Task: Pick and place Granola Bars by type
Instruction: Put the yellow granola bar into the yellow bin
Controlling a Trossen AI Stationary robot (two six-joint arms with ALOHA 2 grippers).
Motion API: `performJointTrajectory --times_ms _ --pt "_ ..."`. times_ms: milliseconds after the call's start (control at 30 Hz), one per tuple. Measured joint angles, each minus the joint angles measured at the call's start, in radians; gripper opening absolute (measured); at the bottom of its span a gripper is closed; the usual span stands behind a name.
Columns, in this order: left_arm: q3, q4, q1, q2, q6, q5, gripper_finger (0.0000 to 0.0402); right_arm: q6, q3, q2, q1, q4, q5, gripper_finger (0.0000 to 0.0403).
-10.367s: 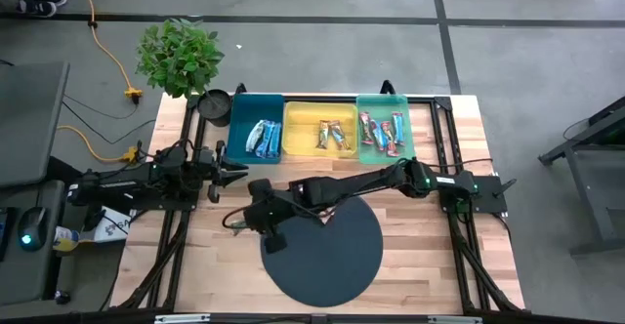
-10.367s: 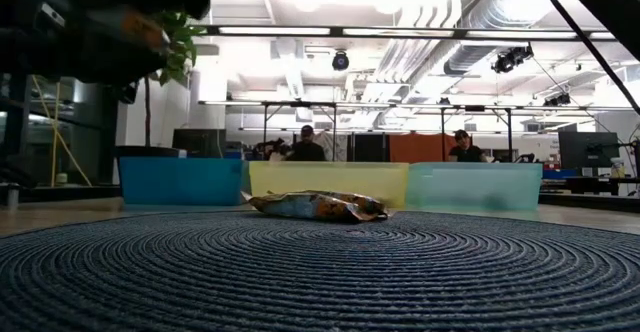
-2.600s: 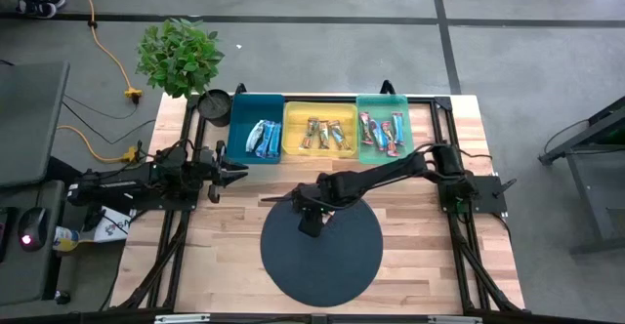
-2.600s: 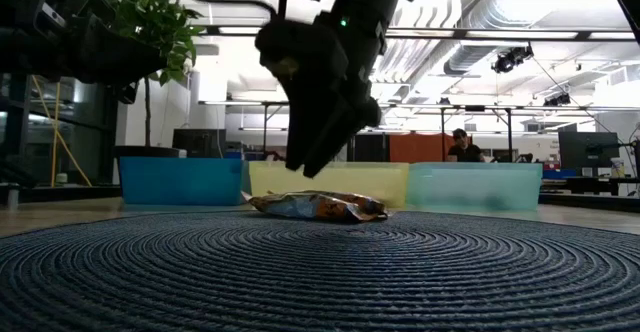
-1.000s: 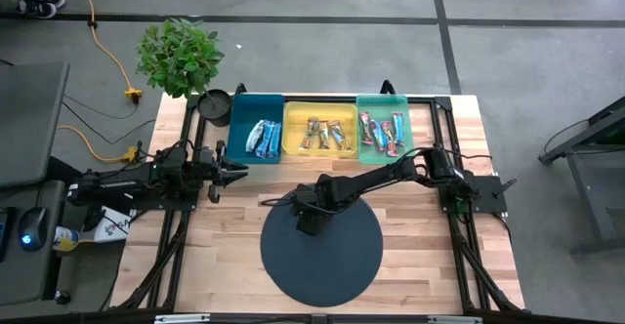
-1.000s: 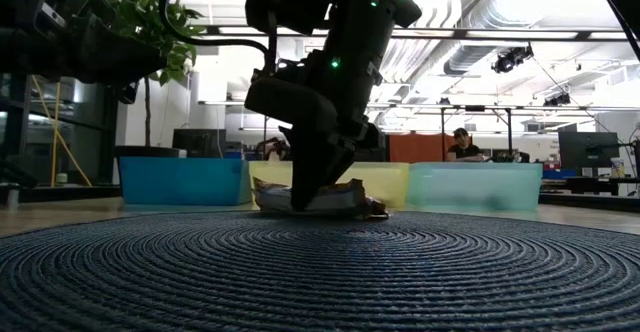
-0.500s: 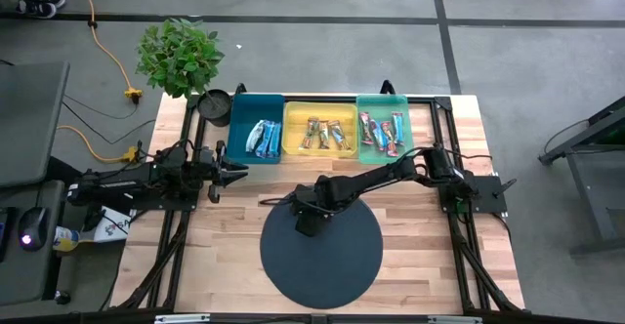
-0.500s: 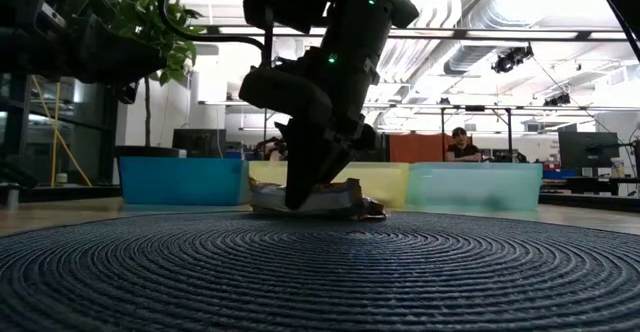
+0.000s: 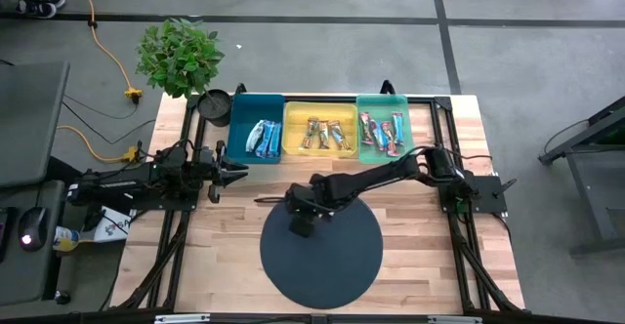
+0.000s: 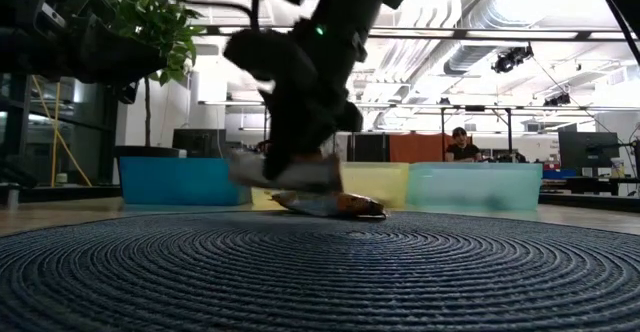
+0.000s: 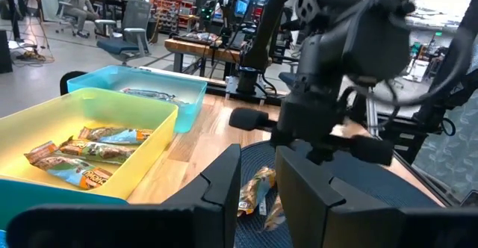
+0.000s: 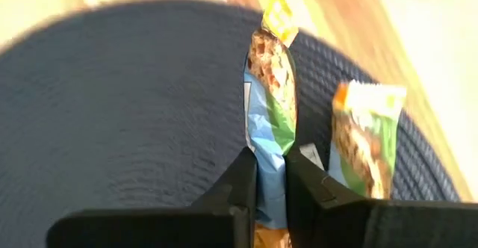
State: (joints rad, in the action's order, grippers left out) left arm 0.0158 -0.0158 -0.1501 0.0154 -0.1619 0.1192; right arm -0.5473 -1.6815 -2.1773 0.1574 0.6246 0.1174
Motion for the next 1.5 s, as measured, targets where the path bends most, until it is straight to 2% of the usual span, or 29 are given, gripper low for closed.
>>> performJointTrajectory --times_ms 233,533,933,1133,1500 --pt "0.000 0.000 0.000 0.000 0.000 0.000 0.0082 0.082 -0.128 0.000 0.005 -0.002 0.011 0.0034" --pt "0.000 0.000 0.000 0.000 0.000 0.000 0.0082 0.175 -0.359 0.001 0.023 0.024 0.083 0.0026" --pt "0.000 0.000 0.000 0.000 0.000 0.000 0.0082 0.298 -0.677 0.005 0.024 0.214 0.190 0.0027" --pt "0.000 0.000 0.000 0.000 0.000 0.000 0.0082 0.305 -0.578 0.164 0.025 0.180 0.282 0.0027" --pt "0.000 0.000 0.000 0.000 0.000 -0.002 0.0082 0.396 -0.564 0.383 0.105 0.173 0.547 0.0029"
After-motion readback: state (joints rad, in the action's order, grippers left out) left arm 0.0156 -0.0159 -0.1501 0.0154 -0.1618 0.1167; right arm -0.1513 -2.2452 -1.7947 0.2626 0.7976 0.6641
